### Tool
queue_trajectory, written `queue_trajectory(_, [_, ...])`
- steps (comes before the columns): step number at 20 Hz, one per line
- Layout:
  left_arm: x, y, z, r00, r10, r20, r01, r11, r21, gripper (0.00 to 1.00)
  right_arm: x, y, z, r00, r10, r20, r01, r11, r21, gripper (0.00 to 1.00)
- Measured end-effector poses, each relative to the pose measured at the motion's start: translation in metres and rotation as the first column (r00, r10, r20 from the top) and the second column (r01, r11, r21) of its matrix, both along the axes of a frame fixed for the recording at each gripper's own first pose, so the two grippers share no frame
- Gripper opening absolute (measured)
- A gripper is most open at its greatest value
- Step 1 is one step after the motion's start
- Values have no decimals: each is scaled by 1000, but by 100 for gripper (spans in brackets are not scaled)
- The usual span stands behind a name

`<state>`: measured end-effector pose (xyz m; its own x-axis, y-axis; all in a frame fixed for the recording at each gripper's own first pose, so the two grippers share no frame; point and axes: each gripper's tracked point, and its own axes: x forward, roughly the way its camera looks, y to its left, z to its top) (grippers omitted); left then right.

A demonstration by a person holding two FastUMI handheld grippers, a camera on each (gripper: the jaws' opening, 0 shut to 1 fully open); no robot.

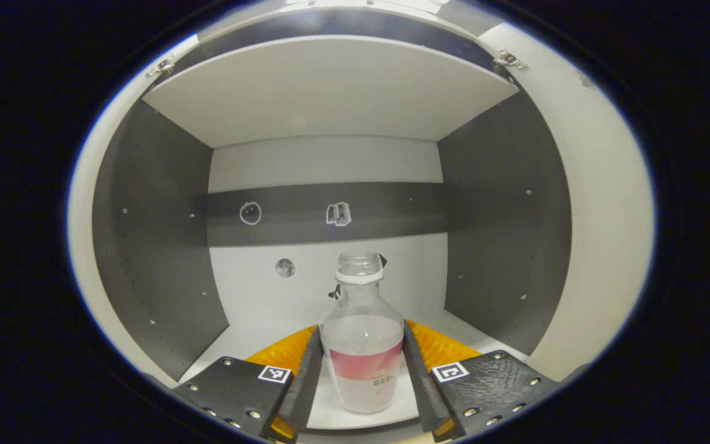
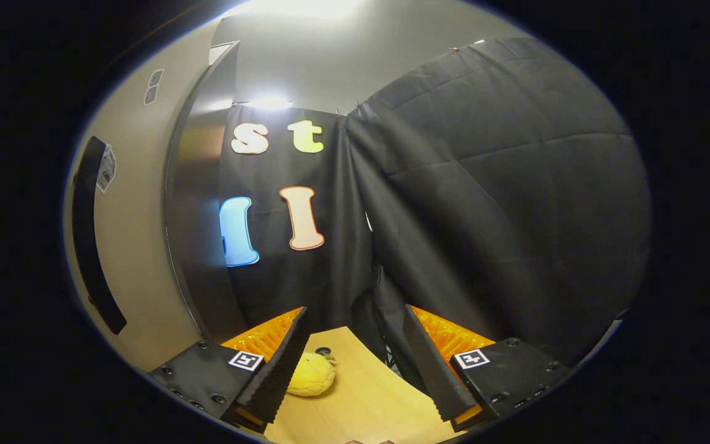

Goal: Grasp the bottle in the cabinet with the left hand and place it on the coaster, then close the right door with the right hand and the left door with the left hand.

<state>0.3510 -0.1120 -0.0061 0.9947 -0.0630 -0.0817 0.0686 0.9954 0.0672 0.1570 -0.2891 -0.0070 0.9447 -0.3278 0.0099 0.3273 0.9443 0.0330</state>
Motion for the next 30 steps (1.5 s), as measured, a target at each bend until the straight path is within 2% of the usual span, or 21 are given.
queue_trajectory(1, [-8, 0, 7, 1000, -2, 13, 2, 1000, -7, 68, 1, 1, 0, 1000, 13, 1, -13, 1000, -4, 92])
queue_trajectory(2, [-18, -1, 16, 1000, -7, 27, 7, 1000, -16, 68, 2, 4, 0, 1000, 27, 4, -27, 1000, -3, 96])
queue_trajectory(7, [-88, 9, 54, 994, -27, 104, 34, 997, -64, 68, -16, 20, 1, 997, 75, 27, -75, 997, -1, 96])
queue_trajectory(8, [-104, 11, 57, 993, -26, 113, 33, 997, -67, 75, -22, 24, 0, 996, 85, 27, -85, 996, -1, 96])
queue_trajectory(13, [-185, 23, 60, 993, -12, 116, 21, 997, -69, 75, -56, 40, 8, 992, 126, 28, -126, 992, -10, 96])
queue_trajectory(17, [-238, 36, 41, 994, 19, 105, -9, 996, -94, 75, -78, 51, 15, 986, 163, 30, -163, 986, -24, 92])
queue_trajectory(18, [-251, 37, 35, 994, 18, 109, -6, 994, -110, 75, -82, 53, 16, 985, 171, 30, -170, 985, -29, 92])
queue_trajectory(19, [-260, 37, 30, 993, 16, 114, -2, 992, -123, 67, -86, 54, 19, 984, 175, 33, -174, 984, -35, 92])
queue_trajectory(20, [-270, 40, 22, 993, 19, 115, -3, 991, -135, 67, -90, 55, 21, 983, 178, 38, -177, 984, -37, 92])
queue_trajectory(21, [-280, 41, 13, 993, 24, 112, -7, 989, -149, 68, -93, 57, 23, 982, 185, 42, -184, 982, -32, 96])
queue_trajectory(22, [-286, 44, 3, 994, 35, 106, -17, 987, -162, 67, -96, 59, 24, 980, 194, 45, -193, 981, -23, 92])
queue_trajectory(24, [-302, 47, -20, 993, 56, 108, -35, 982, -183, 67, -102, 63, 28, 976, 211, 50, -210, 977, -16, 92])
queue_trajectory(25, [-307, 49, -31, 992, 64, 106, -44, 983, -180, 67, -105, 63, 30, 975, 217, 50, -216, 976, -22, 96])
queue_trajectory(27, [-316, 54, -60, 995, 75, 70, -62, 983, -174, 68, -110, 64, 34, 971, 232, 47, -231, 972, -32, 96])
queue_trajectory(28, [-320, 56, -76, 995, 81, 50, -71, 981, -182, 68, -114, 63, 34, 970, 239, 40, -238, 971, -36, 92])
queue_trajectory(29, [-322, 59, -89, 995, 91, 32, -83, 977, -195, 67, -118, 62, 32, 970, 242, 32, -240, 970, -43, 92])
queue_trajectory(30, [-327, 61, -104, 995, 100, 21, -93, 973, -212, 67, -122, 61, 31, 970, 243, 21, -242, 969, -51, 96])
